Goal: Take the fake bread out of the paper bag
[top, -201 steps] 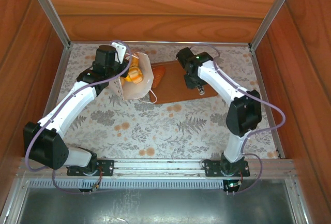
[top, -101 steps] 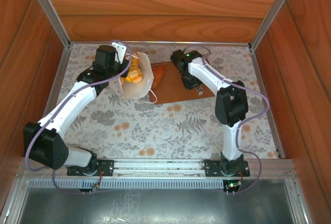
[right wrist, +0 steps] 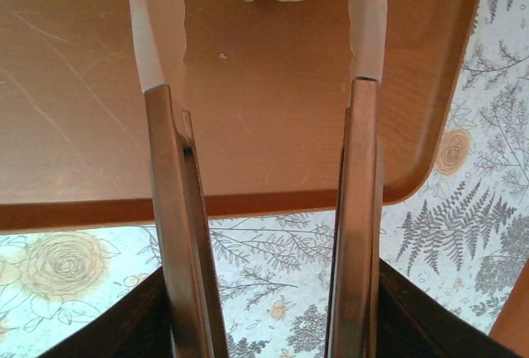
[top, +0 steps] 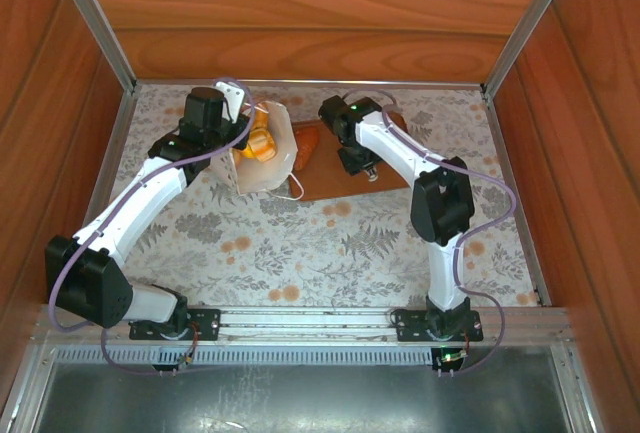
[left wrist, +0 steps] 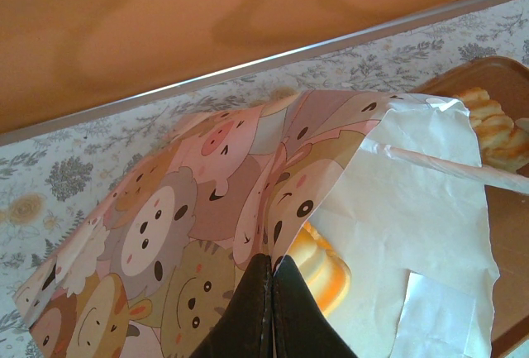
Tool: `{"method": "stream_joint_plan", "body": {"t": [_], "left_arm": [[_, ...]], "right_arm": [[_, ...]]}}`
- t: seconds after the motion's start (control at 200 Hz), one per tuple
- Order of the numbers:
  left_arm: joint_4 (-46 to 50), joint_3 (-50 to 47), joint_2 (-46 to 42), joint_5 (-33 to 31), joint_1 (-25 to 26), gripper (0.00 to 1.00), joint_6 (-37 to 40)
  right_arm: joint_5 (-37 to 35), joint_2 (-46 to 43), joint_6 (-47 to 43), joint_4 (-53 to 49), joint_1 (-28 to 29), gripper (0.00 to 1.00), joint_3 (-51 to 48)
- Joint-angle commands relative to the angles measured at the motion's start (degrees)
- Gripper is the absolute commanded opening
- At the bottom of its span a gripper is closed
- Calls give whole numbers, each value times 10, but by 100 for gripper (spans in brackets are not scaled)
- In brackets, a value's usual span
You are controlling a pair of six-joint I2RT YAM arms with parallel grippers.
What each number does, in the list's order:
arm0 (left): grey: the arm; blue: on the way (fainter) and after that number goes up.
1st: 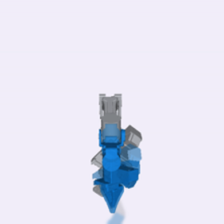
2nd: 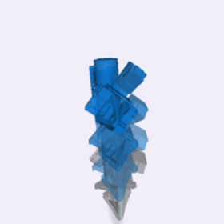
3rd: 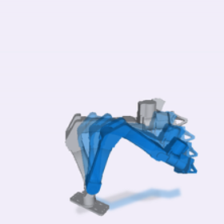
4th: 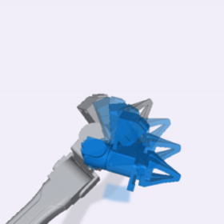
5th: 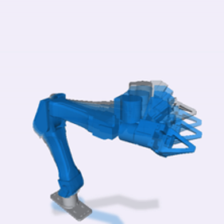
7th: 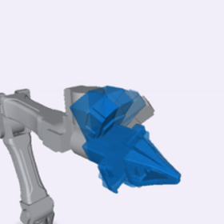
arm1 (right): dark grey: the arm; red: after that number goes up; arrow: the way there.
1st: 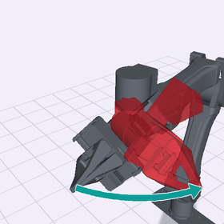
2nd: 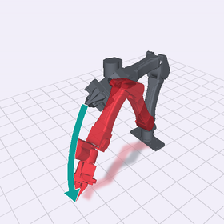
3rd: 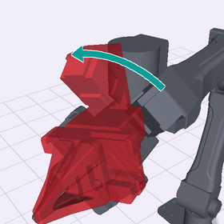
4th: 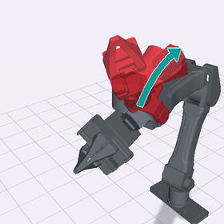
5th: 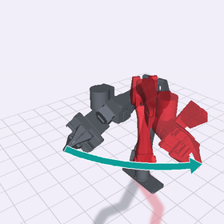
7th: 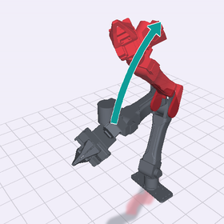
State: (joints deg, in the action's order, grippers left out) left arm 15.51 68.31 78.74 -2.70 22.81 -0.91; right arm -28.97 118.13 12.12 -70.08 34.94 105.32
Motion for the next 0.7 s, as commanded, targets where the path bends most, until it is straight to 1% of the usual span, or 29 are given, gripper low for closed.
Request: {"method": "stream_joint_plan", "body": {"t": [0.0, 0.305, 0.395, 0.485, 0.58, 0.695], "left_arm": [[-4, 12, 0, 5, 3, 0, -1], [-4, 16, -3, 9, 2, 0, -1], [-4, 15, -3, 10, 3, 0, -1], [-4, 14, -3, 11, 3, 0, -1], [-4, 13, -3, 12, 3, 0, -1], [-4, 12, -3, 12, 3, 0, -1]], "right_arm": [[9, -23, 4, -11, 2, 54, 16], [33, -73, 44, -14, -9, 54, 25], [61, -95, 55, -1, -23, 55, 15], [111, -112, 60, 22, -43, 56, -2], [153, -116, 63, 39, -63, 57, -16], [180, -109, 64, 50, -82, 58, -29]]}}
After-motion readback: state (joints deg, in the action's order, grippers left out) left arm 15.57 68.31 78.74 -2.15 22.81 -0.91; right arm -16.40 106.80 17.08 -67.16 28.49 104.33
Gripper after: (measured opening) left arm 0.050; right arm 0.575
